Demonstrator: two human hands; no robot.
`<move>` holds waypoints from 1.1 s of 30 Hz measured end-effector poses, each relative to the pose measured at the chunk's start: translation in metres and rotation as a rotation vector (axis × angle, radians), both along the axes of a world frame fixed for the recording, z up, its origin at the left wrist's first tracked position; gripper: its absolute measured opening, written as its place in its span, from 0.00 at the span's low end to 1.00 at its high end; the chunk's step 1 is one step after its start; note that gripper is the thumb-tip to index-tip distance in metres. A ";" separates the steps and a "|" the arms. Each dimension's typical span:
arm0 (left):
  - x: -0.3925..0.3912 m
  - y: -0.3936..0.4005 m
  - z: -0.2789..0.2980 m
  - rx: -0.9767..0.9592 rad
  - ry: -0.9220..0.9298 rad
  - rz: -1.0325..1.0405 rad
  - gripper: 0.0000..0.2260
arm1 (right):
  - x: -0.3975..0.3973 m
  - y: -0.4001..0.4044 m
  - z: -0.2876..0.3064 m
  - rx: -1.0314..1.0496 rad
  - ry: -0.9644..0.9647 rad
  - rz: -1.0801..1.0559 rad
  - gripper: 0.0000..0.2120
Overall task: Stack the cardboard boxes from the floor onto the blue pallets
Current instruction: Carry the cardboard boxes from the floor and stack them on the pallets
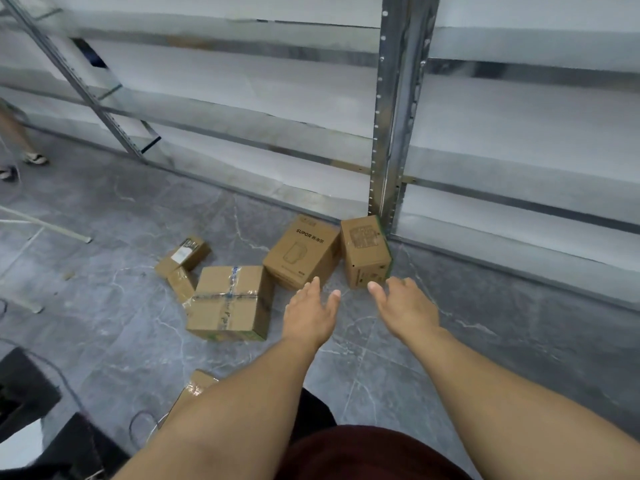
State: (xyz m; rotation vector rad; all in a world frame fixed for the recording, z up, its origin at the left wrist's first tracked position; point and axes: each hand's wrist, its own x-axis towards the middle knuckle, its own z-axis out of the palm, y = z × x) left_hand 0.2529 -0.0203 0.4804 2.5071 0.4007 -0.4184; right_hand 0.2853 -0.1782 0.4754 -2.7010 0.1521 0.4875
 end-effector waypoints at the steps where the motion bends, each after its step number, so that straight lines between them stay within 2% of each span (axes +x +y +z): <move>1: 0.007 -0.004 -0.001 -0.001 0.008 -0.018 0.29 | 0.005 -0.004 -0.002 0.005 0.004 -0.019 0.27; 10: 0.104 -0.024 -0.022 0.029 0.035 -0.251 0.29 | 0.065 -0.020 -0.018 0.067 0.079 -0.206 0.28; 20: 0.285 0.017 -0.049 0.037 0.169 -0.509 0.31 | 0.184 0.017 -0.033 0.091 0.298 -0.569 0.30; 23: 0.336 0.026 -0.067 0.063 0.236 -0.568 0.28 | 0.216 0.029 -0.047 0.124 0.356 -0.644 0.27; 29: 0.389 0.015 -0.111 0.073 0.371 -0.620 0.30 | 0.252 0.024 -0.092 0.165 0.411 -0.745 0.25; 33: 0.423 0.000 -0.151 0.026 0.399 -0.572 0.31 | 0.276 0.008 -0.135 0.216 0.474 -0.844 0.26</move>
